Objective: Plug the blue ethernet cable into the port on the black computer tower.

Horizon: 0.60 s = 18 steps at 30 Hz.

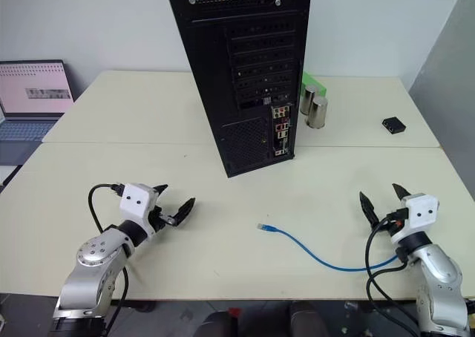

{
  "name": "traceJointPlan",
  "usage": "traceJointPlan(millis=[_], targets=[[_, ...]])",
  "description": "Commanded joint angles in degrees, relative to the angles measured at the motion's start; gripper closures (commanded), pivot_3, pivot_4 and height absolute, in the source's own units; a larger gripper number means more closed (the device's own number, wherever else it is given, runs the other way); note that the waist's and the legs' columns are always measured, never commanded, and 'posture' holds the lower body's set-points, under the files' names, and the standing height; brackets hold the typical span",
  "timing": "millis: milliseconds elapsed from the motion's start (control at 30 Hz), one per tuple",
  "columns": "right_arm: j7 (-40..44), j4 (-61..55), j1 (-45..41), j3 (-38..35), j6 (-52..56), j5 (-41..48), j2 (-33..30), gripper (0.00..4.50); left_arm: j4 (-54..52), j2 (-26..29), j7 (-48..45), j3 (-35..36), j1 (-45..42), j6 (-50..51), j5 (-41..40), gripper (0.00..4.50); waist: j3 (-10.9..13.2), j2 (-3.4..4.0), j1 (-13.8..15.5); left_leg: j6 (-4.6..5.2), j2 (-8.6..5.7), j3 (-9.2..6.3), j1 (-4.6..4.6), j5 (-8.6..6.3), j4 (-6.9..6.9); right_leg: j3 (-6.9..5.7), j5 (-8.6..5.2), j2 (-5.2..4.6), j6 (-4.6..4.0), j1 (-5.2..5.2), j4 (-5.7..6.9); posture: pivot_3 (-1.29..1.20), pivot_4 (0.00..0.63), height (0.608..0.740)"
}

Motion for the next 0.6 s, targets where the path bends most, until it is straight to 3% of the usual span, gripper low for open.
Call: traceJointPlan(millis=[33, 400, 600], targets=[[-0.22, -1.41, 0.01, -0.82, -1.39, -0.12, -0.17, 0.0, -1.37, 0.4, -0.84, -0.17, -0.04, -1.64, -0.51, 0.01, 0.0, 0.0, 0.0, 0.0, 0.0, 0.0, 0.0, 0.0, 0.0, 0.0, 0.0, 0.0, 0.0, 0.0, 0.0, 0.0, 0.15, 0.74], [0.36, -4.45, 1.83, 0.33, 0.31, 0.0, -0.88, 0.0, -0.79, 1.55, -2.2, -1.1, -0.43, -2.78, -0.04, 0.01, 0.0, 0.0, 0.01, 0.0, 0.0, 0.0, 0.0, 0.0, 0.0, 0.01, 0.0, 0.0, 0.0, 0.0, 0.0, 0.0, 0.15, 0.74], [5.88, -13.31, 3.55, 2.8, 6.77, 3.61, -5.11, 0.0, -1.95, 9.04, -16.3, -2.9, -1.78, -6.12, -3.48, 0.01, 0.0, 0.01, -0.02, 0.0, 0.0, 0.01, 0.01, 0.0, 0.0, 0.0, 0.0, 0.01, 0.0, 0.0, 0.01, 0.0, 0.15, 0.74]])
